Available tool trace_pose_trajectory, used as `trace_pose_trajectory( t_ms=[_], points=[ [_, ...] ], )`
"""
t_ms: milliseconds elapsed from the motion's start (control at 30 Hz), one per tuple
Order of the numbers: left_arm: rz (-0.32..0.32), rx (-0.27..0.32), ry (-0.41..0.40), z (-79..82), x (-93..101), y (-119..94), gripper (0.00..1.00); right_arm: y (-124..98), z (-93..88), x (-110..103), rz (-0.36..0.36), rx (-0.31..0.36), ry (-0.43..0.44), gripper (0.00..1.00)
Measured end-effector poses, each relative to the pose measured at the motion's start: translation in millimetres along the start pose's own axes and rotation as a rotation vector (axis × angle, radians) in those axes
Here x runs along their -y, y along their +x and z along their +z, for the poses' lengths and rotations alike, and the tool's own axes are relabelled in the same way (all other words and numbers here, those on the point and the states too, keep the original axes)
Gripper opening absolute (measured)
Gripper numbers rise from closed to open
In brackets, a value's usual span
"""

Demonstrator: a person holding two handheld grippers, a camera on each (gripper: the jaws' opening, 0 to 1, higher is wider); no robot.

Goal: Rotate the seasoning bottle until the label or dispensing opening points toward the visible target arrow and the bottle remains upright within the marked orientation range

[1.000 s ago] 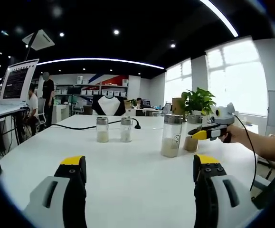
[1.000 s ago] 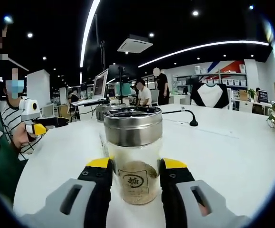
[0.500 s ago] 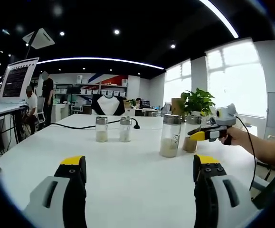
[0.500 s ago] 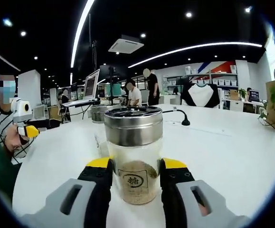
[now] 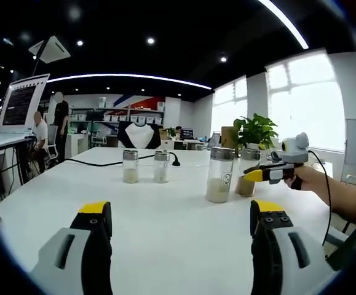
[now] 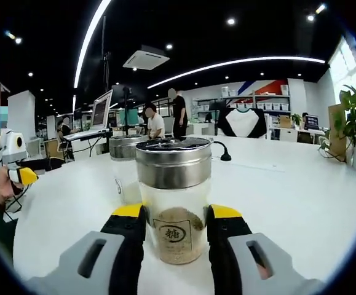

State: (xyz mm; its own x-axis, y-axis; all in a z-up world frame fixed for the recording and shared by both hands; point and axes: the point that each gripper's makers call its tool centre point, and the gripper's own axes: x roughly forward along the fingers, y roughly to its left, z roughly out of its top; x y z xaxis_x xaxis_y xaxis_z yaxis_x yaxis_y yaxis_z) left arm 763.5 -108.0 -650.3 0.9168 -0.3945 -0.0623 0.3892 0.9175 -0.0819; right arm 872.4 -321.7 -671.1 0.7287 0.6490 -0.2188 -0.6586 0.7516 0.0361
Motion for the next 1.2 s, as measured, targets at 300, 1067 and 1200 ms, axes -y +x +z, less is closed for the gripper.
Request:
trace_pose_trajectory(
  t_ms=[300, 1067, 1200],
  points=[
    [-0.004, -0.001, -0.01, -0.7, -0.5, 0.2, 0.98, 0.2, 0.0, 2.6, -0.057, 0.004, 0.01, 0.38],
    [-0.01, -0.004, -0.015, -2.0, 0.2, 0.3, 0.98, 0.1, -0.8, 8.3, -0.259, -0.001, 0.051, 0.38],
    [-0.007, -0.002, -0.016, -1.6, -0.9, -0.1, 0.98, 0.0, -0.8, 8.2, -0.305, 0.014, 0.058, 0.38]
  ],
)
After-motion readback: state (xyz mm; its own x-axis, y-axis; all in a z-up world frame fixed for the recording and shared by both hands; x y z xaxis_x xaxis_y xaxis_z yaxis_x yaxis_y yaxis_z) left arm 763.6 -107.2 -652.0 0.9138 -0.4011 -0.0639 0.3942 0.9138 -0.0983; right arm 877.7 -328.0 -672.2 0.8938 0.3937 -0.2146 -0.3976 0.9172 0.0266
